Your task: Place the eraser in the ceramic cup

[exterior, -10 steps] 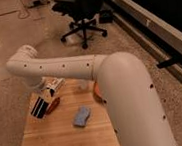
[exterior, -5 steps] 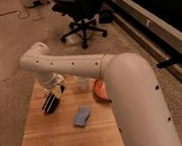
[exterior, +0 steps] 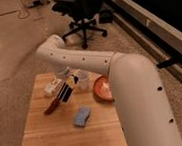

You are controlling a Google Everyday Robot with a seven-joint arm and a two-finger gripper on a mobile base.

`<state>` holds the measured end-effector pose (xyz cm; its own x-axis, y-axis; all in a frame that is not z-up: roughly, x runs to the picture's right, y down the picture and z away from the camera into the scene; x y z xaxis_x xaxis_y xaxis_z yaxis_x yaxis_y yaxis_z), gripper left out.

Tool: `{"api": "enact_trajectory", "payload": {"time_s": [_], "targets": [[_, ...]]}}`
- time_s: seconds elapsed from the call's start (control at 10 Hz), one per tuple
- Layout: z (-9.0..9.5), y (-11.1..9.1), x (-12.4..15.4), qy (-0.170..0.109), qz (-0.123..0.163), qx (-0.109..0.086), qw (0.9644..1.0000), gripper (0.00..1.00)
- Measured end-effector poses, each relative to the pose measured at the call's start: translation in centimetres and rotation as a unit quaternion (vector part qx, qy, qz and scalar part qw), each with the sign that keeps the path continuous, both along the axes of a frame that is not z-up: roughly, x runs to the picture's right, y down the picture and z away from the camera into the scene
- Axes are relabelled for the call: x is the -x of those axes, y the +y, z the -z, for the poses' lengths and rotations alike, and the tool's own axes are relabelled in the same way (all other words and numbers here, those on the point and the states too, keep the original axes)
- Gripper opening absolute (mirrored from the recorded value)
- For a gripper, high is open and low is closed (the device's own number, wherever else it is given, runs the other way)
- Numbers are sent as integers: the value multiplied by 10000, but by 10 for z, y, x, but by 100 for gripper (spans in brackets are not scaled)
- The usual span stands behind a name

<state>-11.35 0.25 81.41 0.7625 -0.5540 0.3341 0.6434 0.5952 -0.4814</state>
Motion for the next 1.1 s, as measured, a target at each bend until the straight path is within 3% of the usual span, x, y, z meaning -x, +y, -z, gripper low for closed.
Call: {"api": "enact_trajectory", "payload": {"time_s": [0.6, 1.1], "targets": [[-20, -72, -55, 339, -282, -542, 9976, 0], [-21, -102, -108, 734, -345, -651, 9946, 0]]}}
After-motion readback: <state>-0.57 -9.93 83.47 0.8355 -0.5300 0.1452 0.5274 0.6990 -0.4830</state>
